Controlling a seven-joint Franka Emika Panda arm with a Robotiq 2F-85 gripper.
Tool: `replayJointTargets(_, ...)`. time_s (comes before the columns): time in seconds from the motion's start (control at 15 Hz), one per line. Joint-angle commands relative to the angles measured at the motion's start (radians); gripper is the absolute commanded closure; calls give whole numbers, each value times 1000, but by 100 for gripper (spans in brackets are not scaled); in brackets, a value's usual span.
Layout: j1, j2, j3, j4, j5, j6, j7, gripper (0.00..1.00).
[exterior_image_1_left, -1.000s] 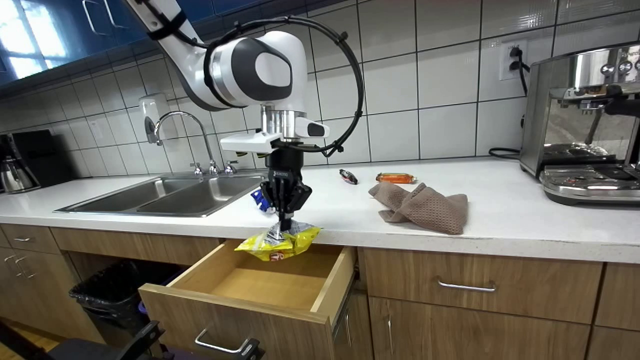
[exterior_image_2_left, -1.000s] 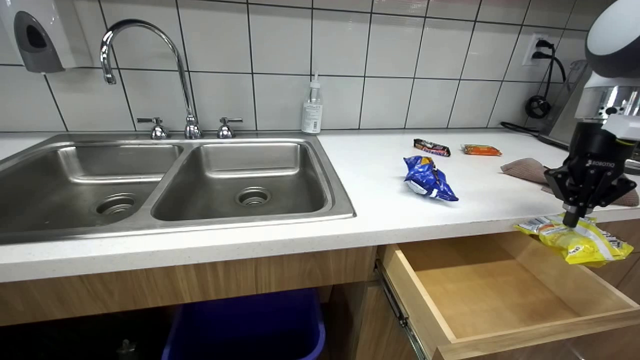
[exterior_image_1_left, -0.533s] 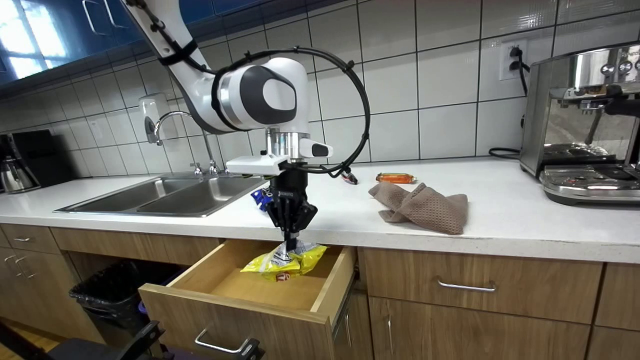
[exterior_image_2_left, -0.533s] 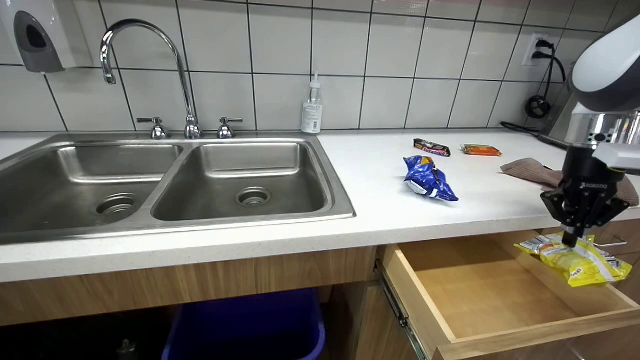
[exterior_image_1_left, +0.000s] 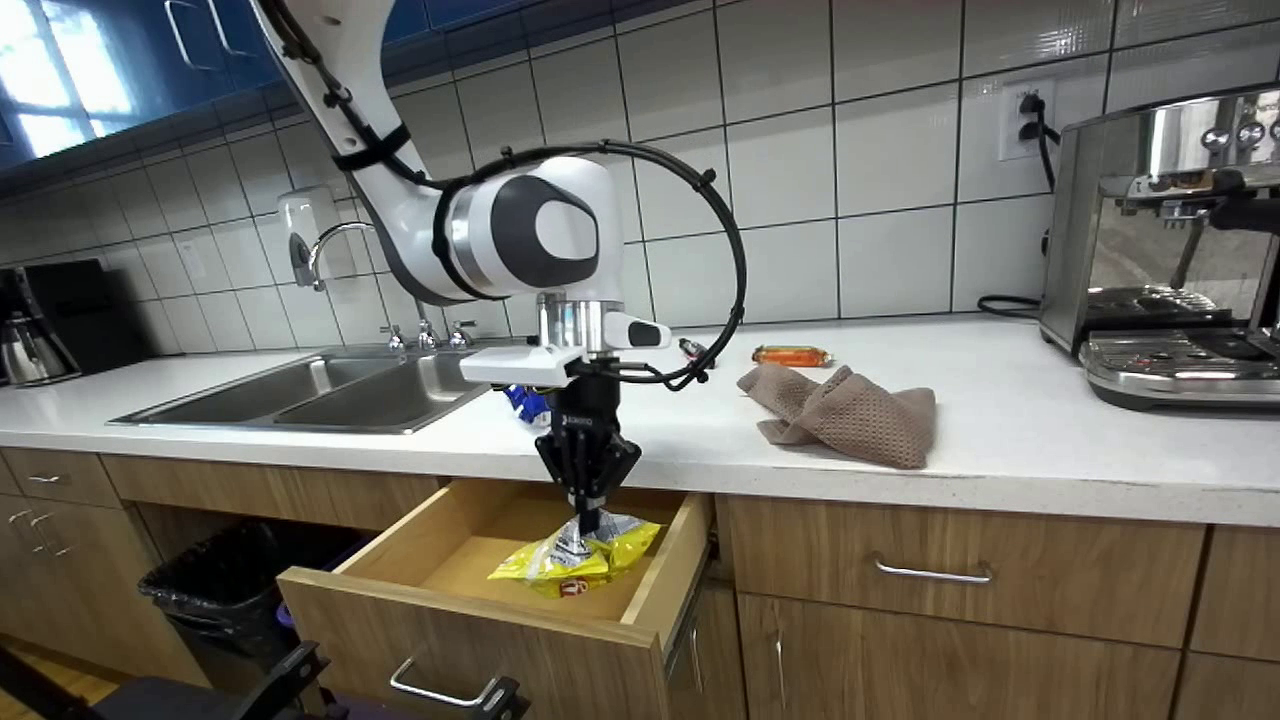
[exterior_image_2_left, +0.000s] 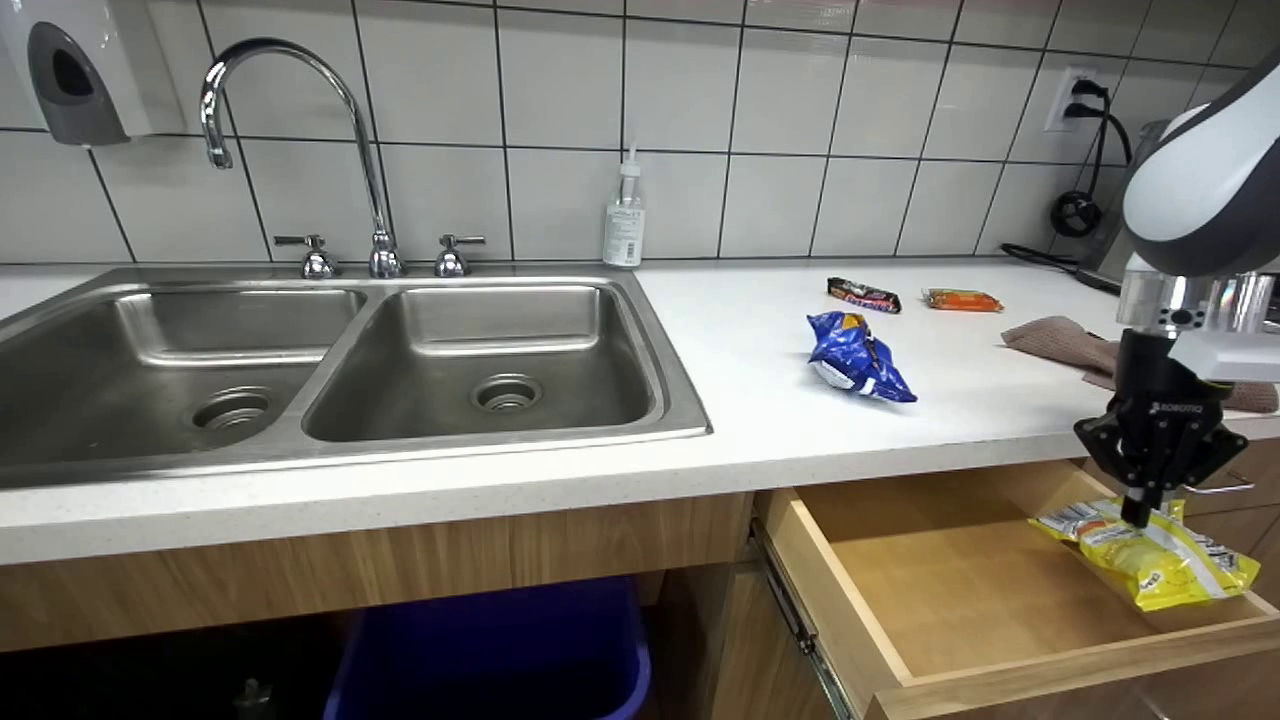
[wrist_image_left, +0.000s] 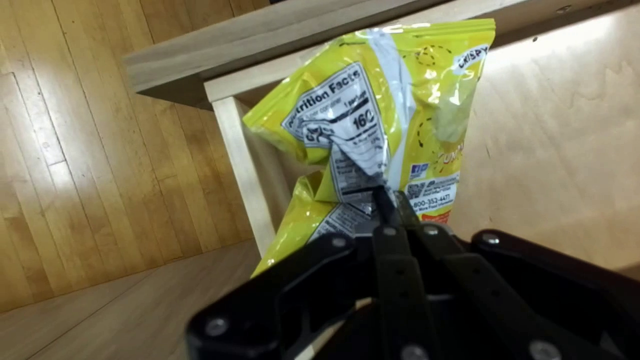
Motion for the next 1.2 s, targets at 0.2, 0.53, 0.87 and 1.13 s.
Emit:
replayJointTargets(0.2, 13, 3, -2, 0, -42, 11, 55, 73)
replayJointTargets(0.53, 18, -59, -2, -33, -65, 1, 52, 38)
replayJointTargets(0.87, 8, -157, 7, -84, -60, -19, 24, 1)
replayJointTargets(1.13, 2, -236, 19, -104, -39, -66, -10, 0)
